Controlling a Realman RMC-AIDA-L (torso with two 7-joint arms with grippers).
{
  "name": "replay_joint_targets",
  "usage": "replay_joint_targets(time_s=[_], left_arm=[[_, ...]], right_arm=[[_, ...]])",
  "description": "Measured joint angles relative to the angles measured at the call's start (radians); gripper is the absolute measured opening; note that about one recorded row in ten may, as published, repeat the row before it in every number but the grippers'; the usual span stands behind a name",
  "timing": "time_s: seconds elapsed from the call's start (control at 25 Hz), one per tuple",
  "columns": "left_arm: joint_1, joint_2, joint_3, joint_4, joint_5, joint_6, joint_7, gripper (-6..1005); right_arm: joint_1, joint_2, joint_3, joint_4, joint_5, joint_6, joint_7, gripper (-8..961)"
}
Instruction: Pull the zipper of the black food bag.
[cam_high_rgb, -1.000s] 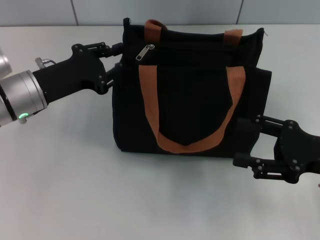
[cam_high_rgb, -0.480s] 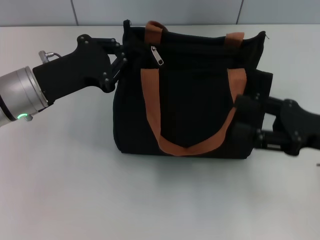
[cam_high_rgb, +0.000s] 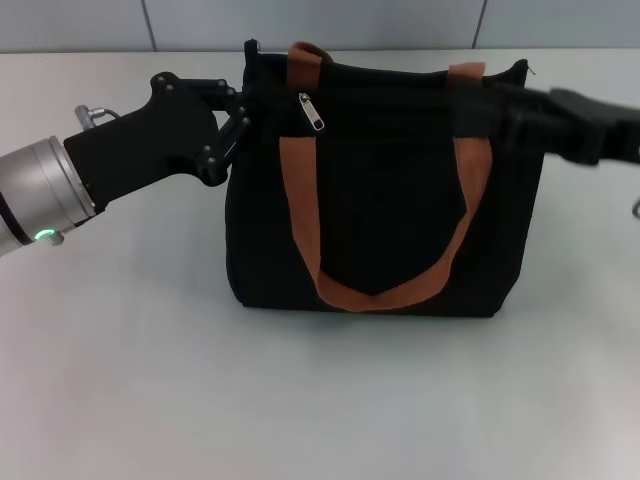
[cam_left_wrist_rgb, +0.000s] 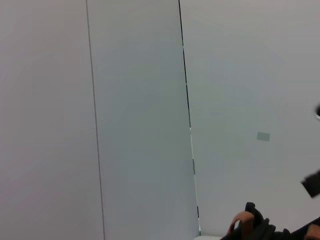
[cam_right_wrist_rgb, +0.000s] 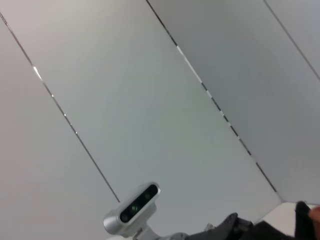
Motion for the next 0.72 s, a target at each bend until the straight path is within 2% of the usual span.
replay_joint_targets(time_s=[0.04, 0.16, 0.4, 0.56, 0.72], left_arm=[[0.000, 0.000, -0.001, 0.000, 0.000, 0.002, 0.003, 32], [0.002, 0.000, -0.003, 0.000, 0.000, 0.009, 0.011, 35], [0.002, 0.000, -0.001, -0.002, -0.017, 0.020, 0.012, 39], [0.002, 0.000, 0.001, -0.015, -0.026, 0.021, 0.024, 43], [0.002, 0.000, 0.000, -0.015, -0.026, 0.022, 0.025, 46]], right_arm=[[0.040, -0.011, -0.011, -0.010, -0.005, 0.002, 0.043, 777], [0.075, -0.019, -0.024, -0.015, -0.009, 0.004, 0.079, 769], [0.135, -0.023, -0.078, -0.077, -0.014, 0.099, 0.214, 753], [0.180, -0.025, -0.151, -0.123, -0.063, 0.158, 0.316, 628], [0.229, -0.029, -0.171, -0.118, -0.141, 0.183, 0.399, 514]])
